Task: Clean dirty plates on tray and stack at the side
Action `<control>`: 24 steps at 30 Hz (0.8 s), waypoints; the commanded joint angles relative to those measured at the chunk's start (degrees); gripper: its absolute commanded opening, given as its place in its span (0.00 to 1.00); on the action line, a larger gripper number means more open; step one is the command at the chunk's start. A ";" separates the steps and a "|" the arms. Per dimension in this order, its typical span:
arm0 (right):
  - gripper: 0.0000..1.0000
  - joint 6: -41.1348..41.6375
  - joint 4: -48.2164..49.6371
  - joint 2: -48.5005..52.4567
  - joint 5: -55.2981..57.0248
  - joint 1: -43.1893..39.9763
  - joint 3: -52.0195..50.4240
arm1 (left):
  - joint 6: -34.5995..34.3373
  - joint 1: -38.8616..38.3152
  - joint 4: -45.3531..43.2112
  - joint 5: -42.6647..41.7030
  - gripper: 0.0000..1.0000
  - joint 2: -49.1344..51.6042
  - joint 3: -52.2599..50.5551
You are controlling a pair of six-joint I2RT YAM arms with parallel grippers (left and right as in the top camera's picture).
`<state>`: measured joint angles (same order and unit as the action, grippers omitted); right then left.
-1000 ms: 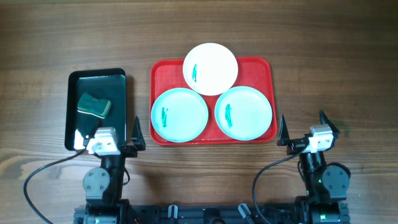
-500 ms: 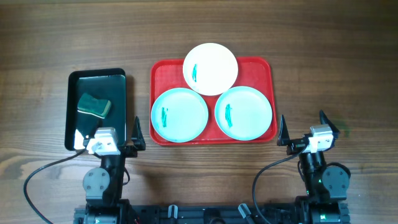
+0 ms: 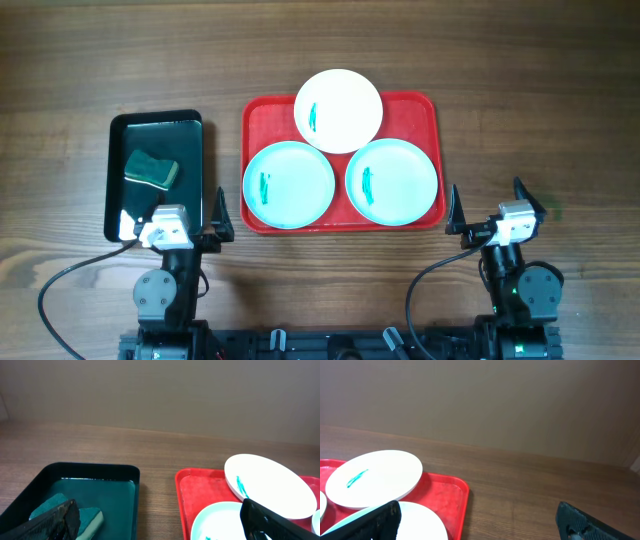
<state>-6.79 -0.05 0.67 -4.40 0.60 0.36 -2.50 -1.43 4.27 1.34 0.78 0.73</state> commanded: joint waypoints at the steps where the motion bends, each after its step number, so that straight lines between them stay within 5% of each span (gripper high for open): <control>1: 1.00 -0.66 0.09 -0.24 0.76 0.24 -0.04 | -0.90 0.26 -0.02 -1.09 1.00 -0.61 -0.42; 3: 1.00 -0.66 0.09 -0.24 0.76 0.24 -0.04 | -2.19 0.26 -0.37 -7.30 1.00 -0.61 -0.39; 7: 1.00 -0.66 0.09 -0.24 0.79 0.24 -0.04 | -30.60 0.22 -4.48 -41.75 1.00 -0.59 -0.42; 12: 1.00 -0.66 0.09 -0.24 0.79 0.24 -0.04 | -35.47 0.22 -22.45 -43.52 1.00 -0.59 -0.31; 14: 1.00 -0.68 0.09 -0.24 0.79 0.24 -0.04 | -35.01 0.22 -26.23 -37.97 1.00 -0.09 2.38; 17: 1.00 -0.66 0.09 -0.24 0.79 0.24 -0.04 | -23.98 0.22 -6.25 -22.58 1.00 7.67 16.00; 21: 1.00 -0.66 0.09 -0.24 0.79 0.24 -0.04 | -11.45 0.22 24.81 3.34 1.00 36.44 42.21; 24: 1.00 -0.68 0.09 -0.24 0.79 0.24 -0.04 | -15.87 2.32 30.01 6.03 1.00 56.48 54.21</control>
<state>-6.96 -0.10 0.78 -4.40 0.60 0.36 -17.96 -1.02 33.32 -0.62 46.04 48.82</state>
